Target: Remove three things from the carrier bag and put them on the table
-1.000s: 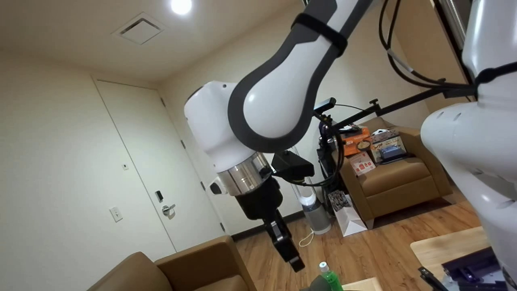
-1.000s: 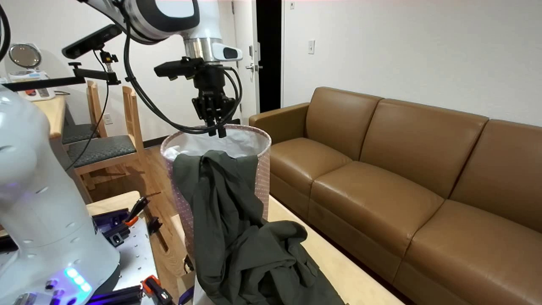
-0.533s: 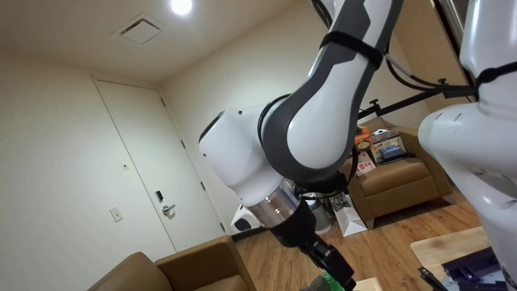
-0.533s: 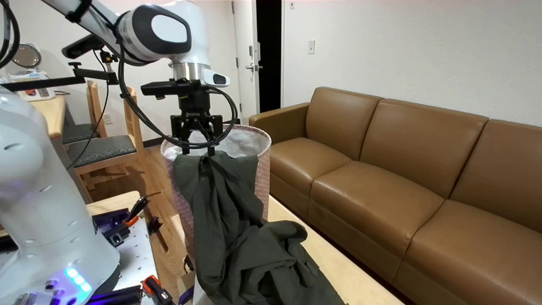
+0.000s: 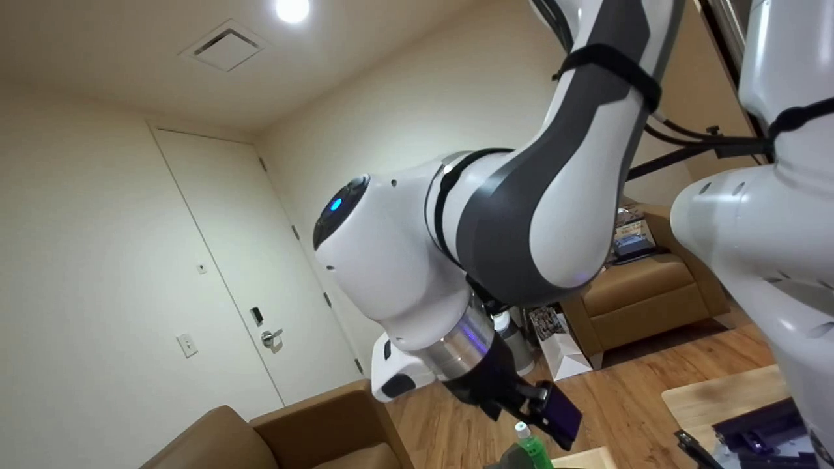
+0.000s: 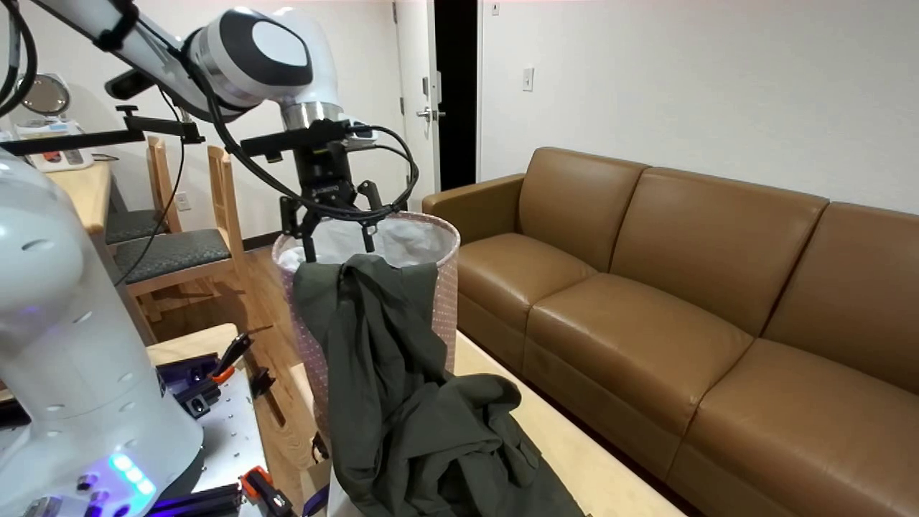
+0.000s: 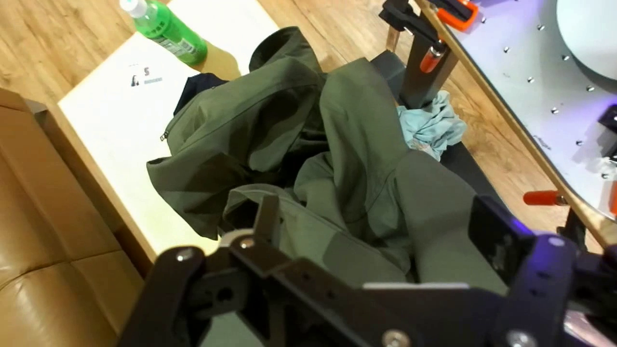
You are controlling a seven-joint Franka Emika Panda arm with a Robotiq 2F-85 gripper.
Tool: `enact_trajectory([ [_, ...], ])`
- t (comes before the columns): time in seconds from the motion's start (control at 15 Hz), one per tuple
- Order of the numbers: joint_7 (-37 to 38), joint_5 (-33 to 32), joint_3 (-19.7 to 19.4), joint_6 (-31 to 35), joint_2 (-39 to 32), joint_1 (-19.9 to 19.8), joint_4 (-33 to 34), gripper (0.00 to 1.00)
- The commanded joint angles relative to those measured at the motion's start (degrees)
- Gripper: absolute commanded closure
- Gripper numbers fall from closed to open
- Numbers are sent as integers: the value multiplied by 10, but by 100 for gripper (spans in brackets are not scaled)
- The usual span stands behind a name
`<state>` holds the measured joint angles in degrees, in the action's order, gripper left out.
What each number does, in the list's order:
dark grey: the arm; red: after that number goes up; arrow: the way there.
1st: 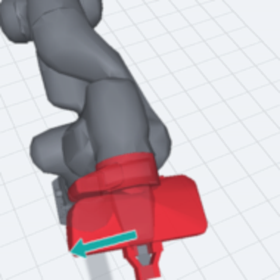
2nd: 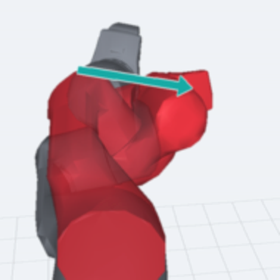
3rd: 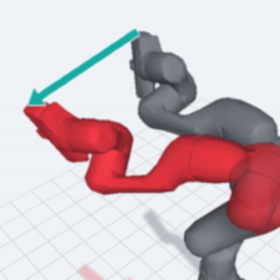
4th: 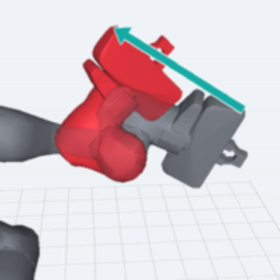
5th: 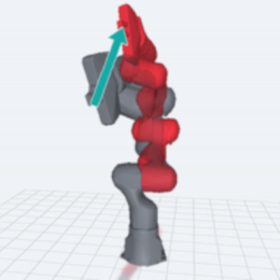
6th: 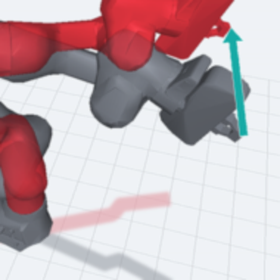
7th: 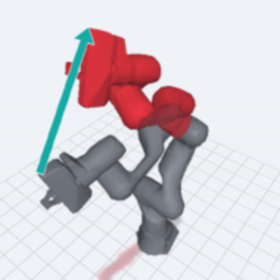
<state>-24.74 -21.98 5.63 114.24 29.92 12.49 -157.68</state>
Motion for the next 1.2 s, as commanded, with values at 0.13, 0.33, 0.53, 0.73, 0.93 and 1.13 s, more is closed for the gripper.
enact_trajectory([
  [0.13,-23,-9,-7,12,-4,8,2,0],
  [0.33,-110,-5,-32,72,-12,28,-8,0],
  [0.53,-184,-12,-43,124,-23,35,-17,0],
  [0.73,-274,21,-58,146,-60,46,-12,0],
  [0.93,-350,55,-58,130,-97,51,-13,0],
  [1.13,-410,74,-51,117,-130,39,-3,25],
])
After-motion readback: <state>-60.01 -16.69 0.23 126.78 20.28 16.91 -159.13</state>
